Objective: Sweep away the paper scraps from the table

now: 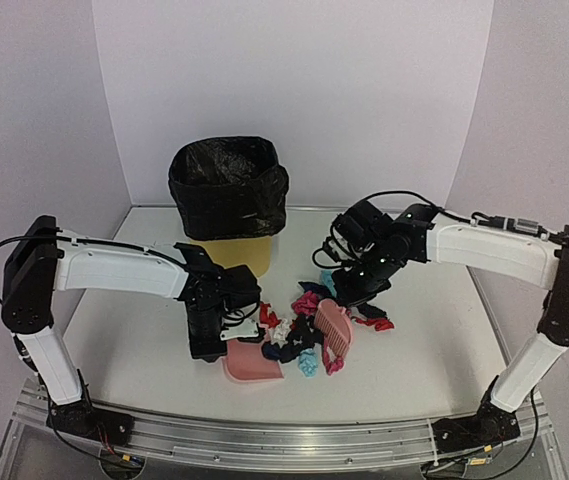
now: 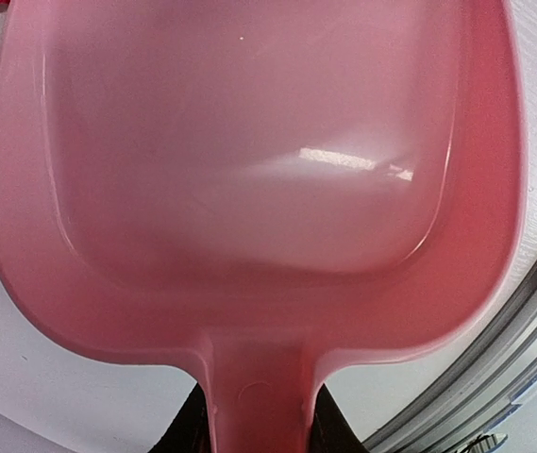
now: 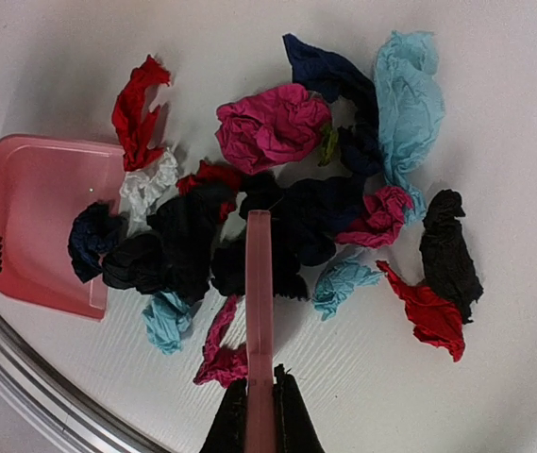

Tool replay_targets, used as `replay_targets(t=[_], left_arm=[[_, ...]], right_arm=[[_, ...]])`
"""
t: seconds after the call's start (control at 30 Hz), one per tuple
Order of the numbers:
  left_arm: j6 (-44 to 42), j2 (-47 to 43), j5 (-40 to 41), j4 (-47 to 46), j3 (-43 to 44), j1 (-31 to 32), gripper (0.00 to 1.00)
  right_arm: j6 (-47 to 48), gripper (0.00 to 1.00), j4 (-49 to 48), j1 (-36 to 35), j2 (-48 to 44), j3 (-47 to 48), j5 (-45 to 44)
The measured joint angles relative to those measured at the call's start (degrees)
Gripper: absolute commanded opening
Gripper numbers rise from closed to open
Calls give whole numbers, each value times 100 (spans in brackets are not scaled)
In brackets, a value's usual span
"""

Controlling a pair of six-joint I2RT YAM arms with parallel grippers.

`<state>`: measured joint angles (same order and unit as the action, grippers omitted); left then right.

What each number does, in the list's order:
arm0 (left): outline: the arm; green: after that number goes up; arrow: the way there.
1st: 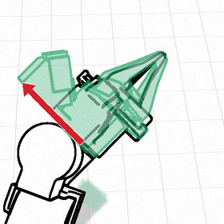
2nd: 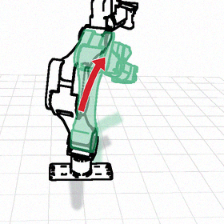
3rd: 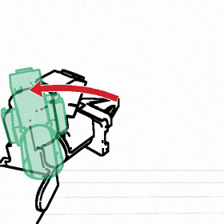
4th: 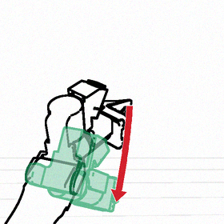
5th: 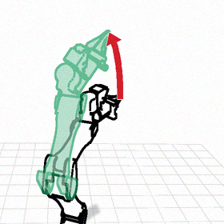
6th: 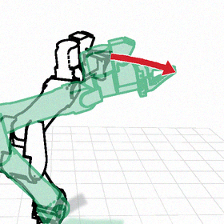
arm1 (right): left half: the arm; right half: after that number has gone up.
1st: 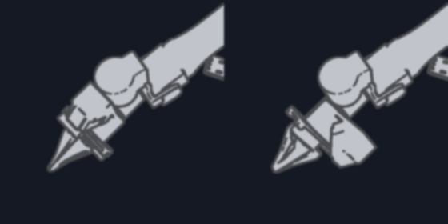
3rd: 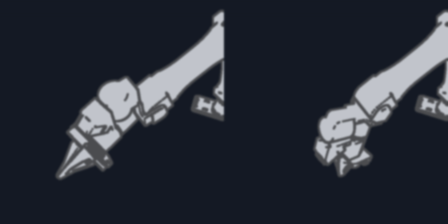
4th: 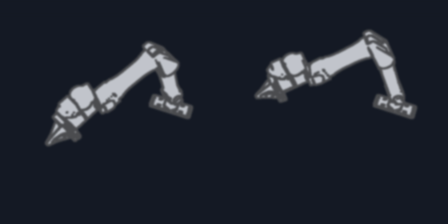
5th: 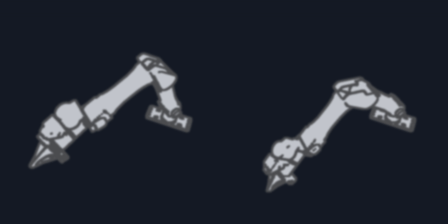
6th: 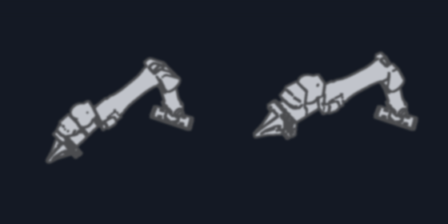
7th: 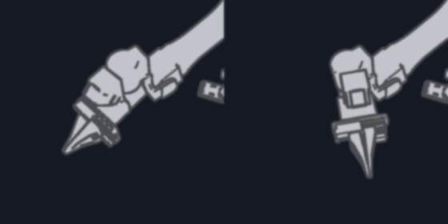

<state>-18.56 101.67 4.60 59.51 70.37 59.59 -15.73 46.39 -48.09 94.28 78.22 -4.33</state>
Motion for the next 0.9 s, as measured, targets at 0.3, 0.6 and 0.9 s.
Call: replay_targets(t=[0.3,0.6,0.9], left_arm=[[-106,-1,-44,-310,-42,0,0],[-97,-7,-115,-542,-254,-2,0],[-96,-57,-154,-663,-347,-2,0]], right_arm=[[-328,0,-136,-645,715,669,-105],[-612,0,-175,-929,1014,1138,-220],[-246,0,-159,-814,395,841,-1525]])
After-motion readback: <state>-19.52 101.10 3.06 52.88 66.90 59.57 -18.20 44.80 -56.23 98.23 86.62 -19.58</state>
